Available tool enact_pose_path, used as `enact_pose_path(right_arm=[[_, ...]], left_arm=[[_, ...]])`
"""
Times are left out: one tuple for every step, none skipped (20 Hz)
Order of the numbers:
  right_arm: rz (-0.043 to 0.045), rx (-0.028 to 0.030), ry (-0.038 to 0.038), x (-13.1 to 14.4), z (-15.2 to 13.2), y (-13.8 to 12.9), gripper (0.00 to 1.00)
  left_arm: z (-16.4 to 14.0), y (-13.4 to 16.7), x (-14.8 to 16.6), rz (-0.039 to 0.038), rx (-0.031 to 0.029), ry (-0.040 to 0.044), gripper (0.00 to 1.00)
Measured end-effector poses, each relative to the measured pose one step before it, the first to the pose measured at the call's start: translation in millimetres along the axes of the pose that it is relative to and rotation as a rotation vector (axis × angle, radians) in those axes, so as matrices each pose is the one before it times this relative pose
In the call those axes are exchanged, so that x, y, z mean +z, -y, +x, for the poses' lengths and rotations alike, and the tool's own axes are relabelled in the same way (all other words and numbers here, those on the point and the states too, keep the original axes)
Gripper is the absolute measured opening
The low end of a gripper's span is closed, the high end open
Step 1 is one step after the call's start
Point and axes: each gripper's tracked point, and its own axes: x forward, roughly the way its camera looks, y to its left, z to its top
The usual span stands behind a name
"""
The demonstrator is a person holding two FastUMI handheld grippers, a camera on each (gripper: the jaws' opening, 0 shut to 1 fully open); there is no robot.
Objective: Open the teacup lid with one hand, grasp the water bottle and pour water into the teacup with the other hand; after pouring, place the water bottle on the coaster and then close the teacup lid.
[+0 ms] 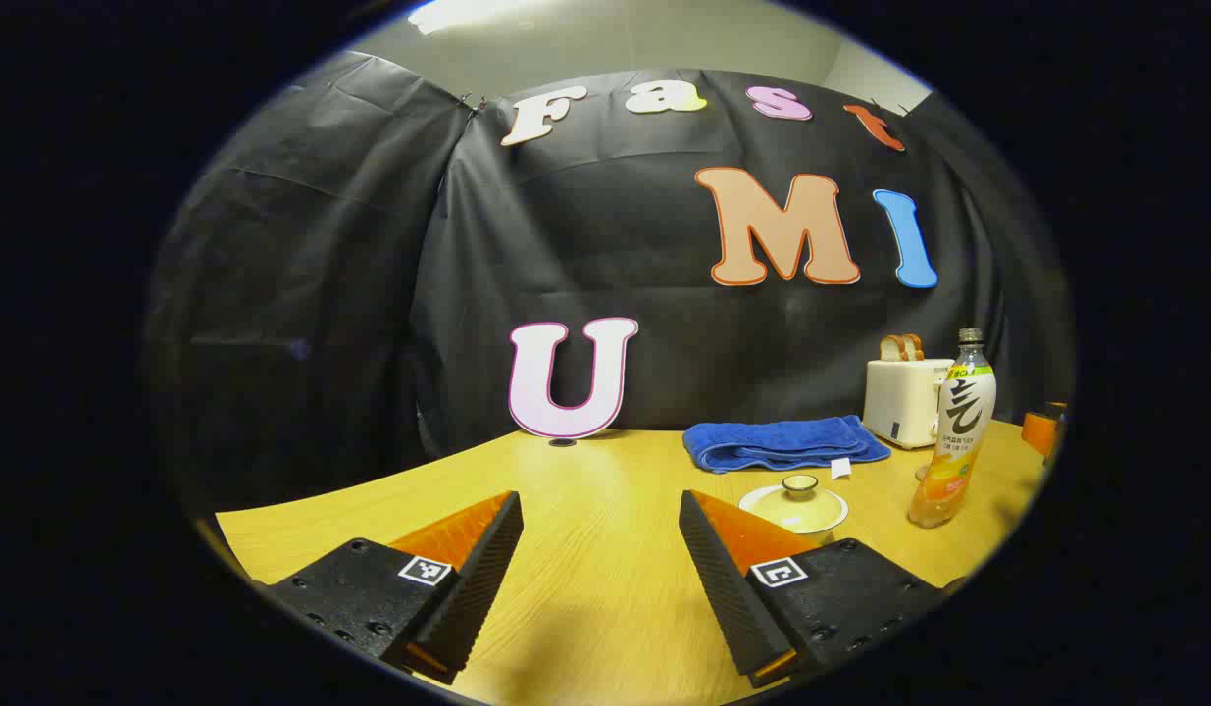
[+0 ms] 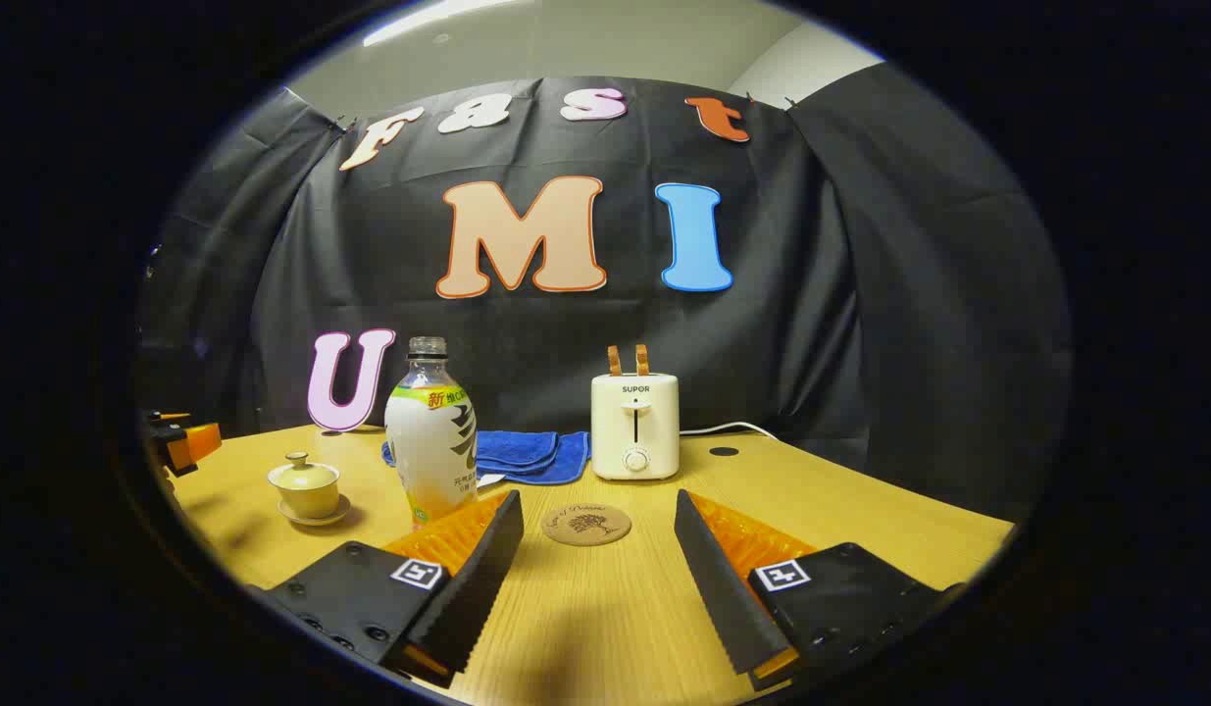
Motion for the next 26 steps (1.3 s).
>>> enact_pose_path(right_arm=[[0.00020, -0.00012, -0.00004, -0.88, -0.14, -0.39, 0.98], [-0.00021, 0.00021, 0.00037, -0.21, 0.41, 0.00, 0.98], [0.00035, -0.00013, -0.00028, 0.43, -0.13, 0.23, 0.98], [-0.00018, -0.00091, -0.00019, -0.40, 0.33, 0.28, 0.98], [-0.00012, -0.00133, 0.00111, 1.17, 0.05, 0.31, 0.94], [0.00027, -0.00051, -0.00022, -1.29, -0.23, 0.18, 0.98], [-0.00013, 0.00006, -0.00007, 0.08, -0.17, -0.35, 1.00], [0.00008, 0.00007, 0.00004, -0.26, 0.12, 0.10, 0.94], [0.00002, -0.00016, -0.00007, 0.44, 0.11, 0.16, 0.99], [0.00004, -0.00001, 0.00008, -0.22, 0.25, -0.08, 0.95], [0.00002, -0.00009, -0.00017, 0.26, 0.17, 0.20, 0.98], [-0.00013, 0.00004, 0.00023, -0.08, 0.20, -0.05, 0.94], [-0.00004, 0.00015, -0.00002, 0.24, 0.01, 0.02, 0.98], [0.00004, 0.00005, -0.00001, -0.43, -0.40, -0.23, 0.95], [-0.00004, -0.00008, 0.00003, 0.14, 0.14, -0.11, 0.98], [0.00009, 0.00010, 0.00002, -0.13, -0.09, 0.05, 0.98], [-0.00002, 0.00006, -0.00015, 0.10, 0.10, 0.16, 0.98], [0.00004, 0.00007, -0.00014, -0.18, 0.07, 0.31, 0.98], [0.00001, 0.00006, 0.00008, 0.54, -0.46, 0.07, 0.98], [0.00000, 0.00010, -0.00006, -0.64, 0.22, -0.15, 0.98], [0.00001, -0.00007, 0.00001, 0.36, 0.40, -0.07, 0.98], [-0.00010, -0.00004, 0.00018, -0.26, -0.28, -0.17, 0.98], [0.00003, 0.00002, -0.00015, 0.43, -0.16, -0.45, 0.98], [0.00003, -0.00002, -0.00003, -0.39, 0.45, 0.39, 0.95], [-0.00001, -0.00001, 0.00007, 0.03, 0.09, 0.18, 0.95], [0.00001, -0.00004, 0.00002, -0.15, -0.13, -0.23, 0.98]], left_arm=[[0.17, -0.24, -0.28, 0.00005, 0.00413, -0.00023, 0.94], [-0.26, -0.69, 1.14, -0.00036, 0.00401, -0.00037, 0.94], [0.98, -0.88, -1.28, -0.00026, 0.00610, -0.00075, 0.94], [-0.11, -0.45, 0.54, -0.00068, 0.00420, -0.00058, 0.94], [-0.54, -0.71, -0.25, 0.00097, 0.00084, 0.00090, 0.94], [0.08, 0.47, 1.24, -0.00009, -0.00041, 0.00060, 0.94], [0.84, 0.77, -1.78, 0.00016, -0.00016, -0.00034, 0.95], [0.18, 0.57, 0.32, -0.00059, -0.00116, -0.00012, 0.94], [0.91, 0.97, 0.59, -0.00009, -0.00209, 0.00015, 0.95], [-0.54, -0.01, -0.47, 0.00018, -0.00119, 0.00040, 0.94], [0.18, -0.43, -0.47, -0.00034, -0.00036, -0.00020, 0.94], [0.46, 0.26, -0.06, -0.00049, 0.00000, -0.00010, 0.95], [-0.17, -0.77, -0.12, 0.00003, -0.00007, 0.00004, 0.94], [-0.21, 0.04, 0.36, 0.00008, -0.00013, 0.00027, 0.95], [-0.32, 1.32, 0.35, -0.00045, -0.00309, 0.00050, 0.94], [0.59, 1.85, 0.21, 0.00048, -0.00559, 0.00055, 0.95], [0.06, 0.99, -0.44, -0.00013, -0.00570, 0.00034, 0.95], [0.40, 0.57, 0.21, -0.00035, -0.00392, 0.00023, 0.97], [0.20, 0.37, -0.58, -0.00070, -0.00224, -0.00037, 0.97], [0.19, 0.74, 0.50, -0.00076, -0.00267, -0.00015, 0.94], [0.66, 0.96, 0.19, -0.00053, -0.00578, 0.00033, 0.94], [1.04, 5.03, -0.07, -0.00050, -0.01899, -0.00002, 0.94], [1.45, 7.55, -0.92, -0.00034, -0.03029, 0.00122, 0.94], [0.92, 7.92, 0.40, -0.00089, -0.03368, 0.00127, 0.94], [1.38, 6.13, 0.53, -0.00006, -0.02886, -0.00056, 0.94], [3.37, 5.27, 0.34, -0.00146, -0.02622, 0.00147, 0.94]])
